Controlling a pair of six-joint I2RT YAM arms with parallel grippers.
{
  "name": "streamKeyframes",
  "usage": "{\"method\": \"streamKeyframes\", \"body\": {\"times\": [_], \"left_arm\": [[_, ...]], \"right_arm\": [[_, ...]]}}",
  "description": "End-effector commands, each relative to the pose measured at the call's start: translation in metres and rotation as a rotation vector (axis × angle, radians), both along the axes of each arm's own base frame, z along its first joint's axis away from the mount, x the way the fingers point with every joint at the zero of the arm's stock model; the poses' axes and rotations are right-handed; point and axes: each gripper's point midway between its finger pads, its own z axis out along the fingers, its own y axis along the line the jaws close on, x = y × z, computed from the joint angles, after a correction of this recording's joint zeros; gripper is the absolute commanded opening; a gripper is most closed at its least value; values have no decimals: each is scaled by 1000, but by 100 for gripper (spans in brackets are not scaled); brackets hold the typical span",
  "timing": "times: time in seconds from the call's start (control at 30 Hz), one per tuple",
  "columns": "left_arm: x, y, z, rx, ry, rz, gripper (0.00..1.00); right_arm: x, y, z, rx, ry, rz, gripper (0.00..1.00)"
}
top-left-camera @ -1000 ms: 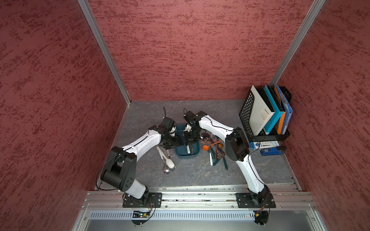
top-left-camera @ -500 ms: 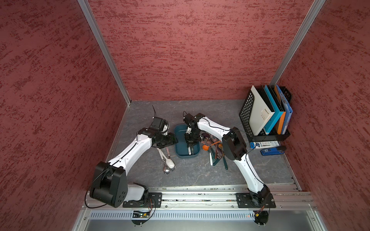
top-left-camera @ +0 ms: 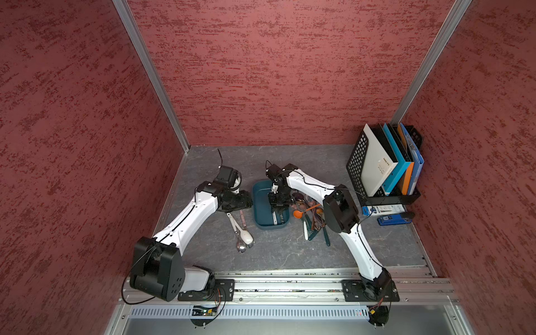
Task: Put the spoon into the storage box
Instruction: Place the spoon in the storage box.
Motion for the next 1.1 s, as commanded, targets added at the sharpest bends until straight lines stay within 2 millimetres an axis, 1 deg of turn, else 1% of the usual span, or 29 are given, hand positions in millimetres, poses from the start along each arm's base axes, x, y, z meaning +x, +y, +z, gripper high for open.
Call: {"method": "streamKeyframes", "body": {"times": [0.0,0.07,0.13,0.23,0.3,0.37,0.47,0.5,0.57,0.67,0.87,1.07], "left_arm": [[5,7,17,35,-46,-7,72],[7,7,20,41,-53,-6,72],[10,7,24,45,-57,-6,72],[14,4,28,45,-64,-4,72],[16,1,29,32,-70,-1,72],[19,-6,31,9,-81,-6,73],[23,-15,29,-12,-81,-1,74],[24,-18,28,-20,-78,0,75],[26,-22,26,-28,-74,0,78],[26,-26,22,-26,-64,3,79],[23,-30,10,1,-25,4,80],[17,-30,3,15,-8,8,80]], "right_arm": [[3,-3,43,28,-101,30,38],[2,-6,56,36,-127,39,39],[2,-12,74,43,-178,50,39],[-2,-24,95,36,-242,65,37],[-8,-38,102,13,-267,80,35],[-15,-52,104,-13,-276,85,33],[-27,-76,95,-31,-263,63,31],[-33,-86,87,-38,-249,56,30],[-38,-100,78,-51,-242,33,28],[-44,-112,61,-70,-222,17,27],[-49,-115,30,-68,-173,19,26],[-48,-117,11,-87,-147,45,25]]}}
